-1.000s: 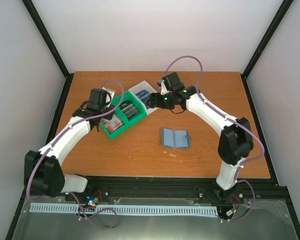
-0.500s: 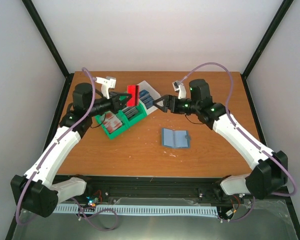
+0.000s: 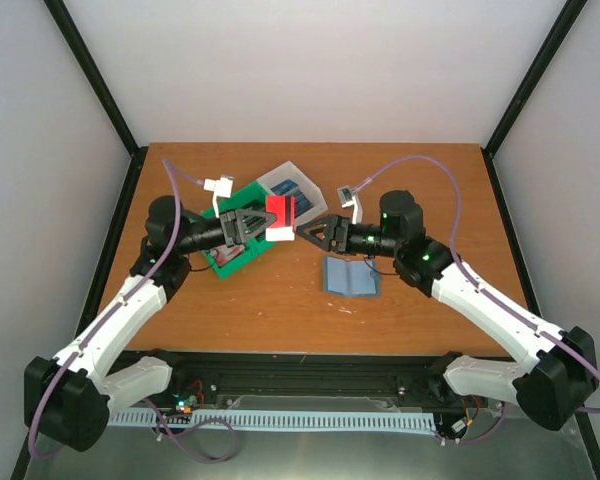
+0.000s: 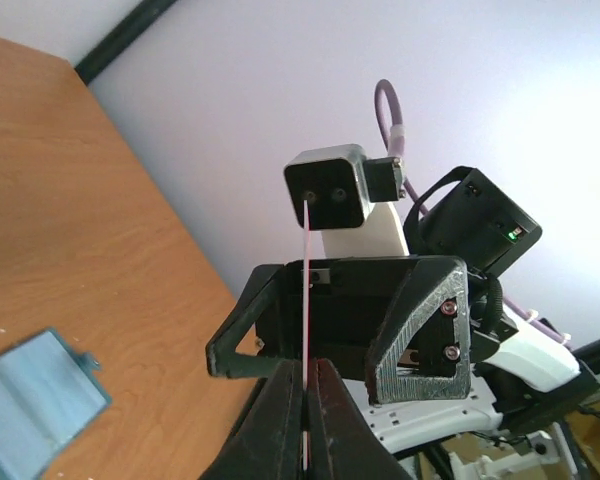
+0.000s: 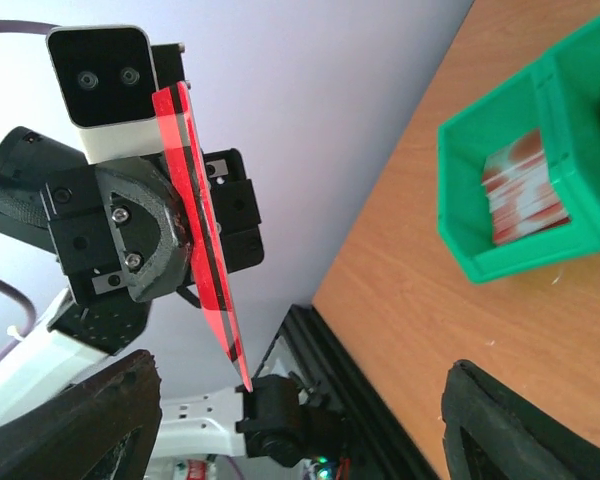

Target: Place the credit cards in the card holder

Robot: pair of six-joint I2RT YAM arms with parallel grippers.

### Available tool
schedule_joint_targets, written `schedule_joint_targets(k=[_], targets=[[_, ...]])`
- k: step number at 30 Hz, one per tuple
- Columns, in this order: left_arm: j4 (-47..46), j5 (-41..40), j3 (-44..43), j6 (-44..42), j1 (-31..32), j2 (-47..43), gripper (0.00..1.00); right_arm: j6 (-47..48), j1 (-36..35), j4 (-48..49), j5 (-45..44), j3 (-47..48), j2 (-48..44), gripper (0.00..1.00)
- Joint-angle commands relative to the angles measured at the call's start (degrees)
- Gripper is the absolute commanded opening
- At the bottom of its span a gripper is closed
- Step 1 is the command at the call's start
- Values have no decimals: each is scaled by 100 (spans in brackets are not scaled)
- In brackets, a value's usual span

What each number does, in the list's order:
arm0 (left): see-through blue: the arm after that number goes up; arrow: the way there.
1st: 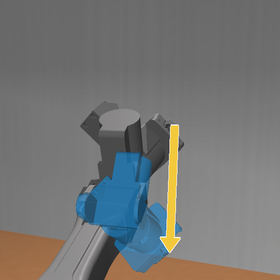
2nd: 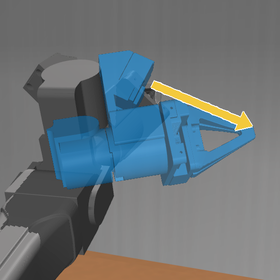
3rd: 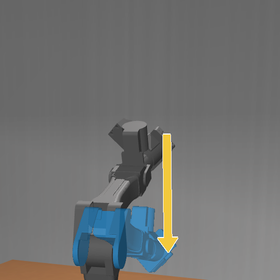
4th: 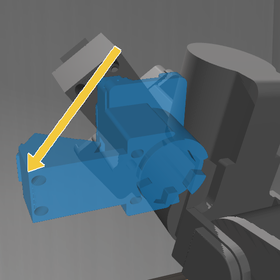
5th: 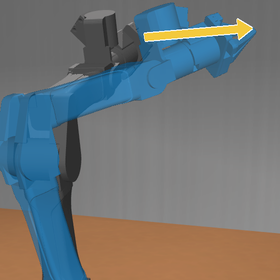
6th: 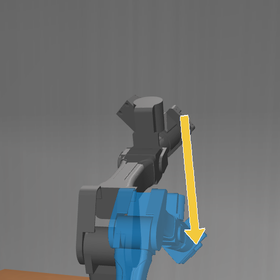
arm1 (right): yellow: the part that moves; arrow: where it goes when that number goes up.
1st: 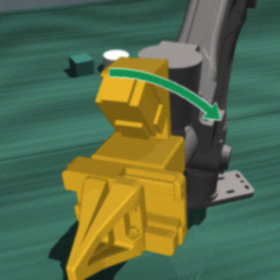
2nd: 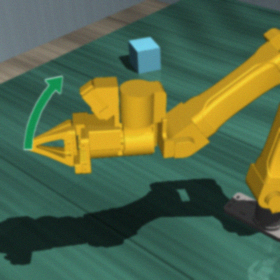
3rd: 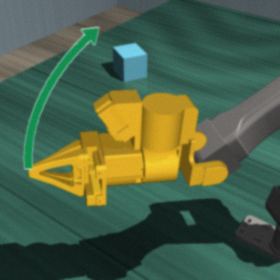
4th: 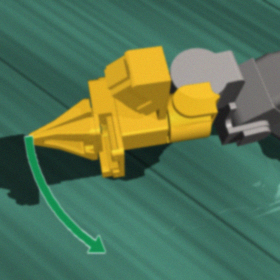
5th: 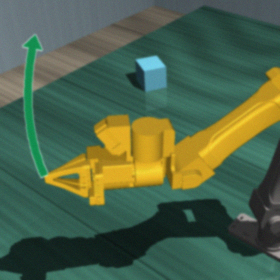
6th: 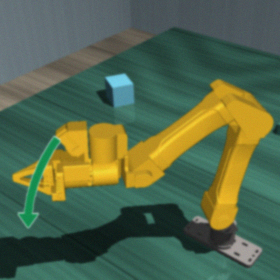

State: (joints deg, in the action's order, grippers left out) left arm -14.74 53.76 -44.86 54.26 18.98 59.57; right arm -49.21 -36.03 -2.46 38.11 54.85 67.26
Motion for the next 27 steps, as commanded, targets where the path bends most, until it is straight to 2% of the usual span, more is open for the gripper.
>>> schedule_joint_targets(k=[1, 4, 8, 15, 18, 21, 25, 27], targets=[[-912, 36, 358, 666, 255, -159, 1, -294, -189, 504, -164, -286, -203, 73], [-1247, -374, 702, 840, 582, -193, 1, -304, -194, 763, -37, -537, -191, 62], [-1730, -572, 931, 1143, 879, -69, 1, -387, -195, 774, -4, -688, -224, 39], [-1620, -805, 1103, 1013, 1095, -98, 1, -1019, -194, 1893, 62, -1568, -581, 5], [-1582, -797, 1144, 918, 1107, -20, 3, -876, -194, 1872, -23, -1641, -754, 3], [-1524, -859, 1168, 881, 1106, 63, 9, -624, -194, 1286, -328, -1561, -956, 3], [-1390, -972, 1157, 728, 1108, 82, 24, -441, -194, 706, -605, -1561, -1197, 3], [-1151, -1073, 1122, 594, 1106, 74, 40, -304, -165, 319, -746, -1507, -1243, 3]])
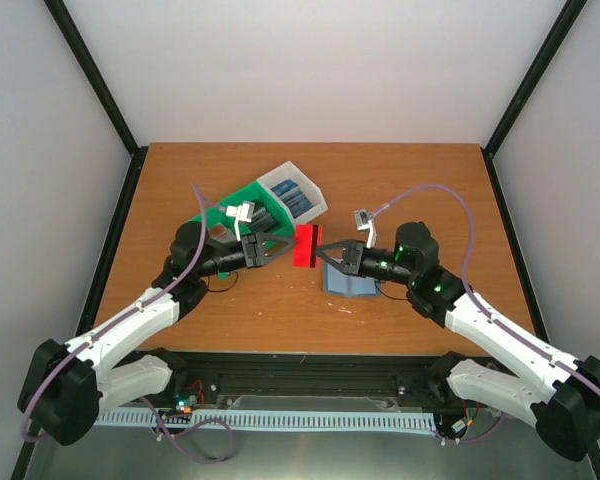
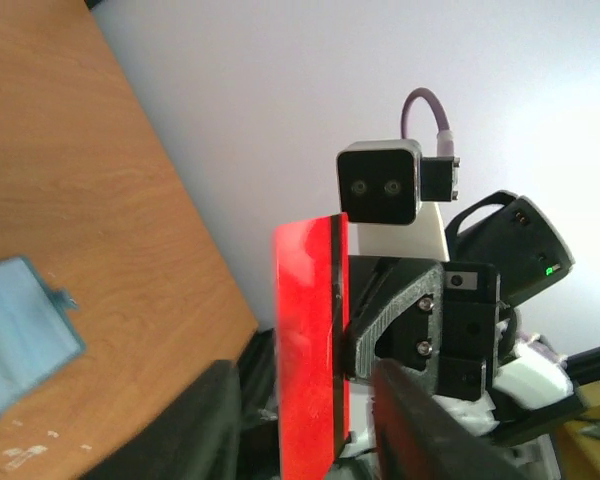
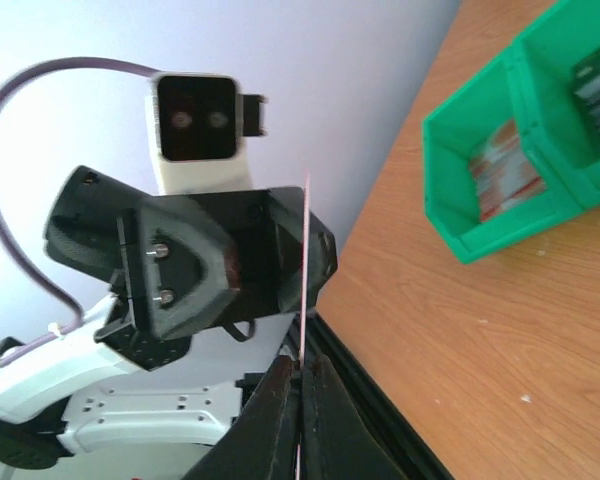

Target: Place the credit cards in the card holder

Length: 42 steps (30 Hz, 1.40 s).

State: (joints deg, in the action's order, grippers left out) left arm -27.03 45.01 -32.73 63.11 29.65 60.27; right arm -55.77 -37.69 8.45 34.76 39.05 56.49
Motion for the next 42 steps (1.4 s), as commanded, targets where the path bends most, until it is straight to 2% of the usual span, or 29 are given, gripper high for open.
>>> schedule_joint_targets(k=[1, 3, 5, 8, 11, 14, 16, 20, 25, 28, 34, 42], targets=[[210, -274, -107, -382, 41, -8, 50, 408, 24, -962, -491, 103, -176, 3], [421, -439, -109, -540, 41, -55, 65, 534, 117, -1301, -580, 108, -189, 3], [692, -604, -128, -743, 38, -63, 72, 786, 293, -1792, -686, 112, -185, 3], [1121, -672, -242, -1139, 64, 150, 74, 1337, 800, -2694, -872, 73, -199, 3], [1240, -666, -369, -1390, 283, 617, 73, 2015, 1609, -3504, -835, 43, -178, 3], [1463, -908, -749, -1733, 692, 1285, 70, 2606, 2420, -3954, -541, 33, 105, 3], [1548, -1030, -1052, -1870, 897, 1833, 63, 2847, 2731, -4017, -373, 42, 436, 3], [1566, -1056, -1663, -2084, 1158, 2848, 49, 2974, 2835, -3809, -192, 40, 1043, 3], [1745, -1246, -2117, -2261, 1263, 3684, 40, 2992, 2846, -3397, -36, -6, 1566, 3], [2040, -1481, -2247, -2310, 1263, 3949, 35, 2980, 2846, -3118, 208, -106, 1829, 3], [2265, -1672, -2214, -2450, 1260, 4186, 35, 3045, 2846, -2756, 464, -119, 2210, 3], [2426, -1920, -2238, -2513, 1258, 4529, 27, 3119, 2838, -2396, 702, -98, 2695, 3]])
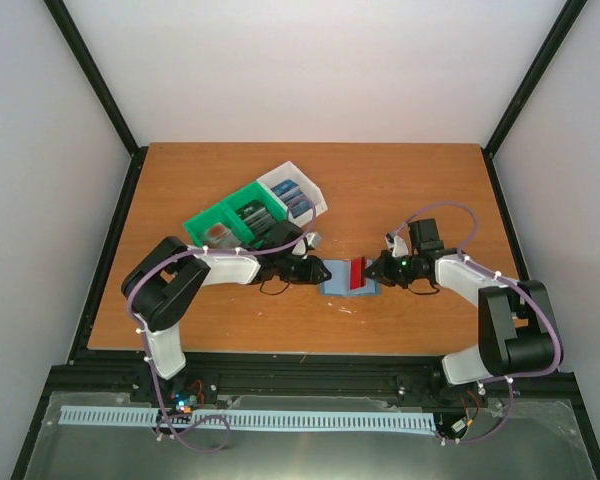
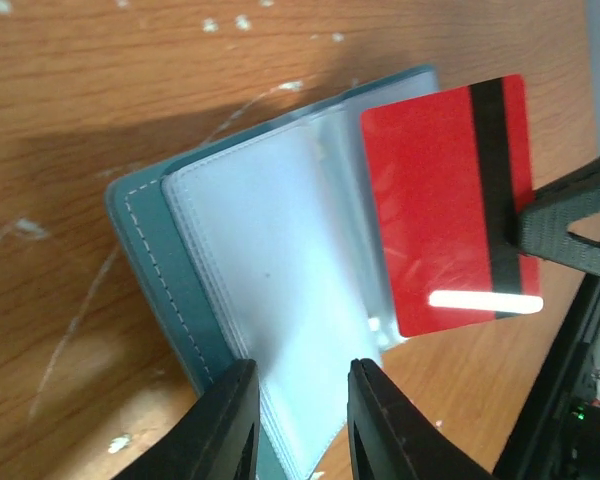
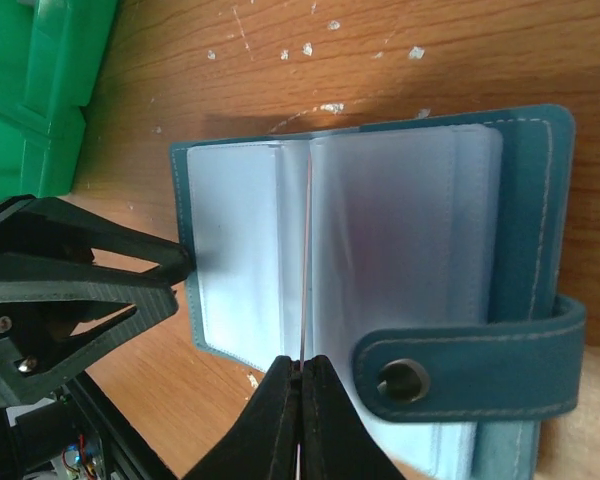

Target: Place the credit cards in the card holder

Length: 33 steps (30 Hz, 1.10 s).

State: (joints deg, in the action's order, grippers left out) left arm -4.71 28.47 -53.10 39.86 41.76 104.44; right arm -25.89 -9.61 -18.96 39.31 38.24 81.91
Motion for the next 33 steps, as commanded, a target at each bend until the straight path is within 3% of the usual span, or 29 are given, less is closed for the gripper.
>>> schedule_joint_targets(k=[1, 8, 33], targets=[[230, -299, -213, -195, 50, 148, 25, 148, 29, 379, 289, -15, 201, 3], [482, -536, -305, -215, 52, 295, 18, 206, -1, 601, 476, 8, 491, 3], [551, -707, -238, -171, 53, 440, 11, -404, -354, 1454, 565, -387, 1040, 3]])
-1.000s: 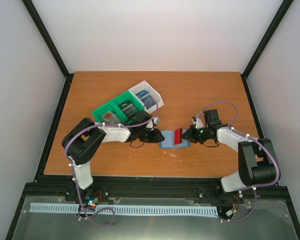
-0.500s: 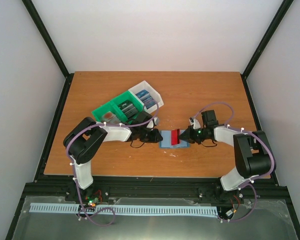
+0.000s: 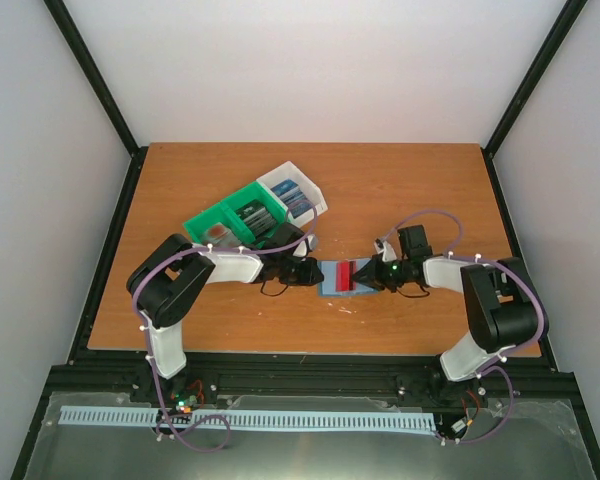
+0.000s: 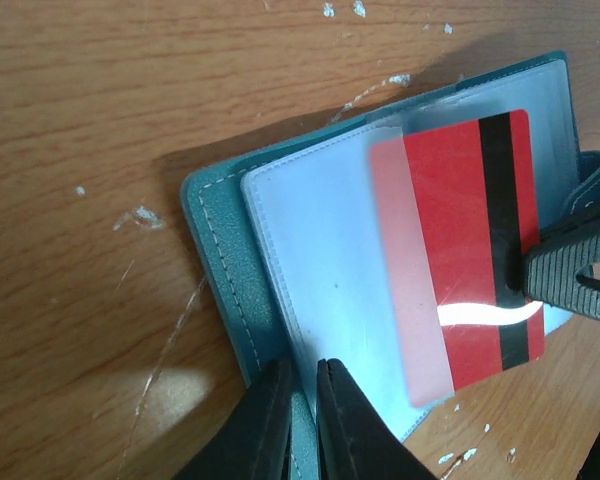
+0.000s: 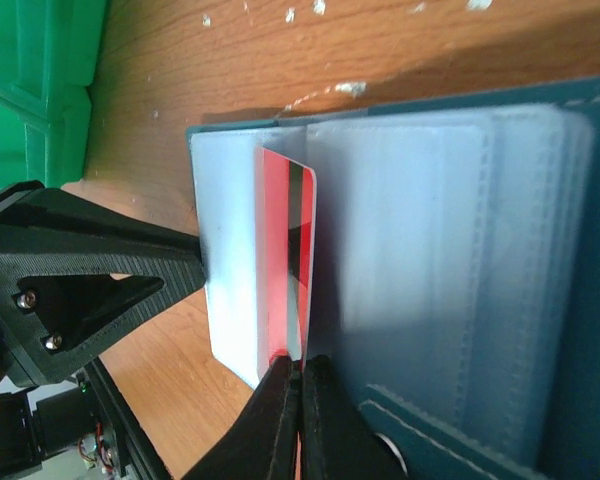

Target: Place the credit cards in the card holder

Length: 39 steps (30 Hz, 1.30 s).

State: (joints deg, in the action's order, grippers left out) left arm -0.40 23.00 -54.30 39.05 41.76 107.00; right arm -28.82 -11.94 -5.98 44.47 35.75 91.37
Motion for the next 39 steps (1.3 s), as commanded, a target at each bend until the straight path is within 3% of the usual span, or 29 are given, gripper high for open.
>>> schedule_joint_targets(k=[1, 10, 20, 28, 31, 39], targets=[[117, -173, -116, -91, 57, 189, 11, -116, -126, 181, 56, -152, 87, 3], [110, -174, -82, -90, 60, 185, 11, -195, -153, 298, -15, -202, 166, 3], [56, -142, 16, -46, 53, 158, 12, -628, -819, 690, -346, 75, 470, 3], [48, -166, 77, 6, 60, 83, 16, -1025, -943, 907, -804, -114, 198, 3], [53, -192, 91, 7, 57, 35, 19, -1069, -968, 740, -1049, -160, -12, 9], [155, -200, 44, -90, 56, -281, 29, -882, -976, -607, -2166, 25, -1306, 38]])
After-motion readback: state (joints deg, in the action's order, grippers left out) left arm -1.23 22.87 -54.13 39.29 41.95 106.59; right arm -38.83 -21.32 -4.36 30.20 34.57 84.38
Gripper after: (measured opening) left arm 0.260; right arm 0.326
